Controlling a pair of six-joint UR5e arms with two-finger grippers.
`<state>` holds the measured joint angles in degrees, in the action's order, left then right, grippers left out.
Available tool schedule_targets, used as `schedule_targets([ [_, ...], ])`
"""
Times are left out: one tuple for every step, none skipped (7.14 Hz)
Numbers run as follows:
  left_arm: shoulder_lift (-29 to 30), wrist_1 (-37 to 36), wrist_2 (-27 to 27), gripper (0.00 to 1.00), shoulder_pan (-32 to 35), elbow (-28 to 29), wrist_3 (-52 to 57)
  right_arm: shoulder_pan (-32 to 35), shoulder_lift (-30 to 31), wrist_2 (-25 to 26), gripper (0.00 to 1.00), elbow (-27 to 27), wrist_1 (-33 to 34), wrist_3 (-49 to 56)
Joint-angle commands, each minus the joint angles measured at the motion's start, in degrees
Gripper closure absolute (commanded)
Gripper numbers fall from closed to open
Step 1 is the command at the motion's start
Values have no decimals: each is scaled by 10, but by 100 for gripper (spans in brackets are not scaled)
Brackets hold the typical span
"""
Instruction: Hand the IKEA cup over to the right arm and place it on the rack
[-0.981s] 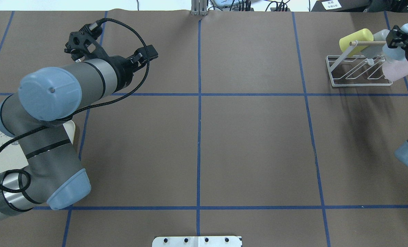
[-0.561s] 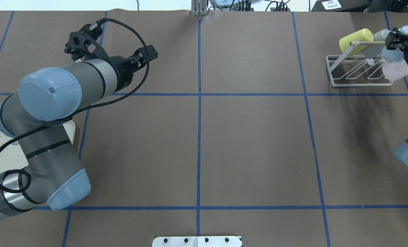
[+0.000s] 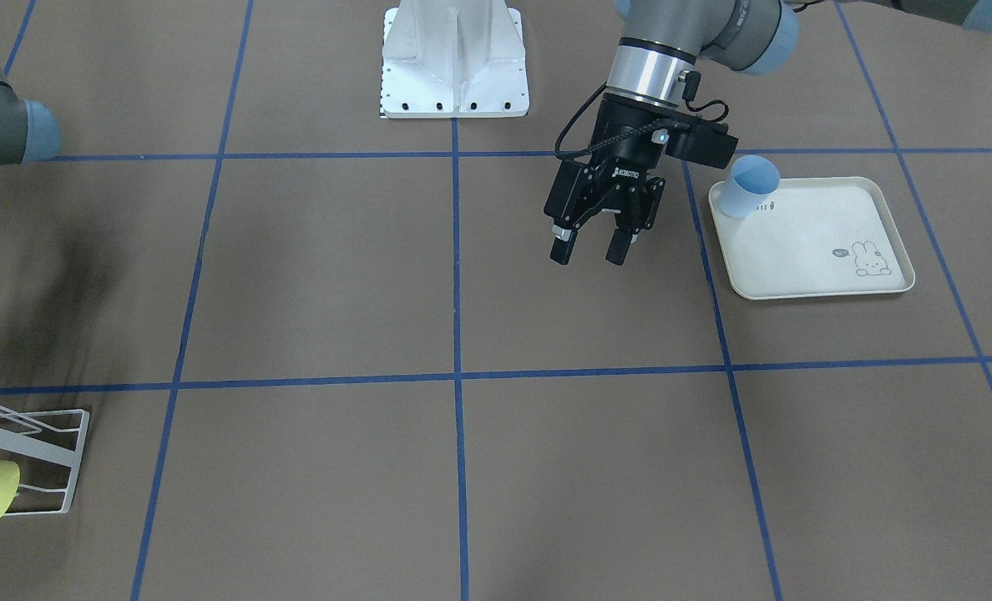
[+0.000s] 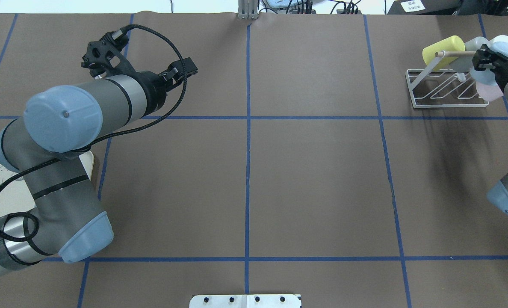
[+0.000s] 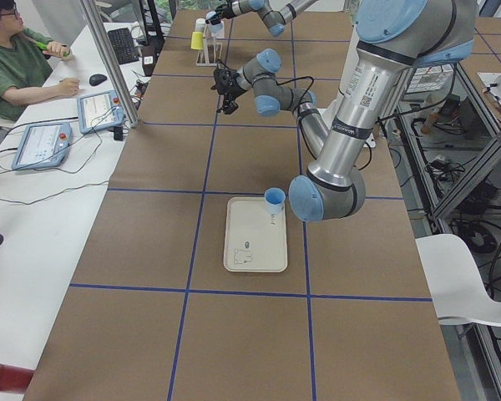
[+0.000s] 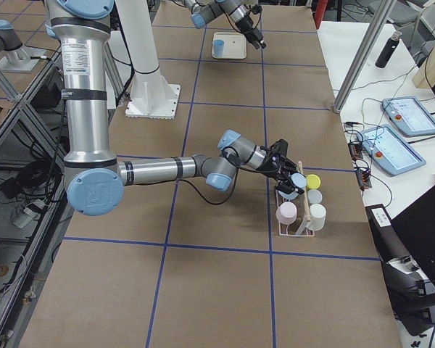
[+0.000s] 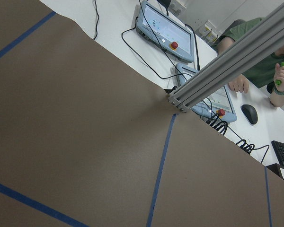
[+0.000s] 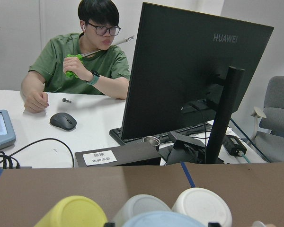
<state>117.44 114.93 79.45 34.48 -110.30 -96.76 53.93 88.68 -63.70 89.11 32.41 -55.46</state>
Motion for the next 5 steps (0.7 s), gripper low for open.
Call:
schedule_targets([
  [0, 0, 0, 0, -1, 0, -1, 0, 1, 1, 100, -9, -1, 1],
  [0, 1, 0, 0, -1, 0, -1, 0, 2, 1, 79, -10, -1, 1],
  [0, 1, 0, 0, -1, 0, -1, 0, 2, 3, 1, -17, -2, 1],
  [0, 1, 0, 0, -1, 0, -1, 0, 1, 3, 0, -17, -2, 5],
  [0, 2, -1, 0, -1, 0, -2, 0, 1, 3, 0, -15, -3, 31],
])
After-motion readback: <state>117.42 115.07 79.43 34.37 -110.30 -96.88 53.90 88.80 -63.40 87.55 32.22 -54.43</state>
